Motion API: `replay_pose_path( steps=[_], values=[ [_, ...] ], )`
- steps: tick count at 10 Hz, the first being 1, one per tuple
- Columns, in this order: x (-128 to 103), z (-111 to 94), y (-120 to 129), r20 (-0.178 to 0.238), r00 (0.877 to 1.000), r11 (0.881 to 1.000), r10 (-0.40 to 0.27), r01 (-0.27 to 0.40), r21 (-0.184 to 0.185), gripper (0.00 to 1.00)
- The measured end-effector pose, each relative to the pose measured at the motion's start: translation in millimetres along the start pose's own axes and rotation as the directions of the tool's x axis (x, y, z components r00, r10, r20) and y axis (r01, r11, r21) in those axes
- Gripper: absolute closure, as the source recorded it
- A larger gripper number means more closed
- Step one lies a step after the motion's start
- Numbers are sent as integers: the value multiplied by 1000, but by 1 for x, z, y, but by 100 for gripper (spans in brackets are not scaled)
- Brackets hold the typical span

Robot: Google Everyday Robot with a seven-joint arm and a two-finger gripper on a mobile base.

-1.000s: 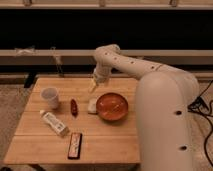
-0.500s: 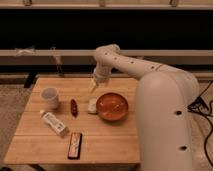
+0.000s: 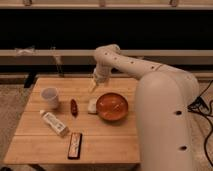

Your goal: Push the ceramic bowl across the table

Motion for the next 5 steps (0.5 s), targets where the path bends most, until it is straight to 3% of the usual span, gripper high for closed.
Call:
replay_pose_path(
  steps=[3,5],
  values=[
    [0,0,0,0,1000,1000,0,0,2,28],
    [6,7,-3,-22,1000,1000,4,-3,26,28]
  ],
)
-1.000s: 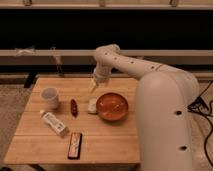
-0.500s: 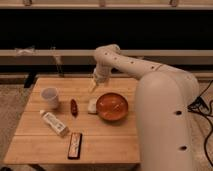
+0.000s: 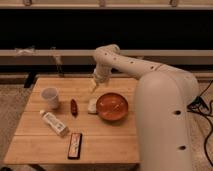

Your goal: Push the ceramic bowl across the table

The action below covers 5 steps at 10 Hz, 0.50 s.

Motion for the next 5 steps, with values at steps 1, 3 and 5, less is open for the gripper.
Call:
replay_pose_path(
  steps=[1,3,5],
  values=[
    [8,9,-3,-14,1000,1000,6,-6,14,28],
    [30,21,-11,-41,999,999,31,-29,38,28],
    [60,28,-24,-73,995,996,70,-66,63,28]
  ],
)
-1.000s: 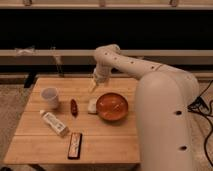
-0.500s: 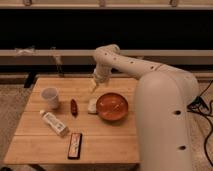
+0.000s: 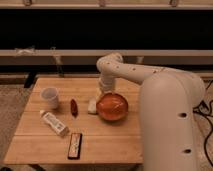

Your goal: Push the ceramic bowl across the table

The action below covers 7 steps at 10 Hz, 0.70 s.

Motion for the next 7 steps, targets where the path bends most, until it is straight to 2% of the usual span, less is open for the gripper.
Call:
replay_pose_path(
  steps=[3,7],
  values=[
    [32,7,-9,-35,998,999,53,-53,8,28],
    [58,19,-5,-80,994,997,74,-72,25,28]
  ],
)
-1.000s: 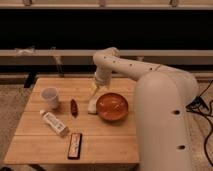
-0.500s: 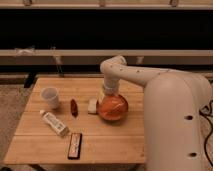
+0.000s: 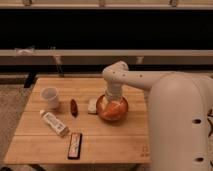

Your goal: Push the ceramic bowl across the table

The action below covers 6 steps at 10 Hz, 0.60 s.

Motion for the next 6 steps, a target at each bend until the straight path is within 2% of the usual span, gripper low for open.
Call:
replay_pose_path(
  steps=[6],
  values=[
    [44,21,2,-69,998,1000,4,-4,-4,28]
  ],
)
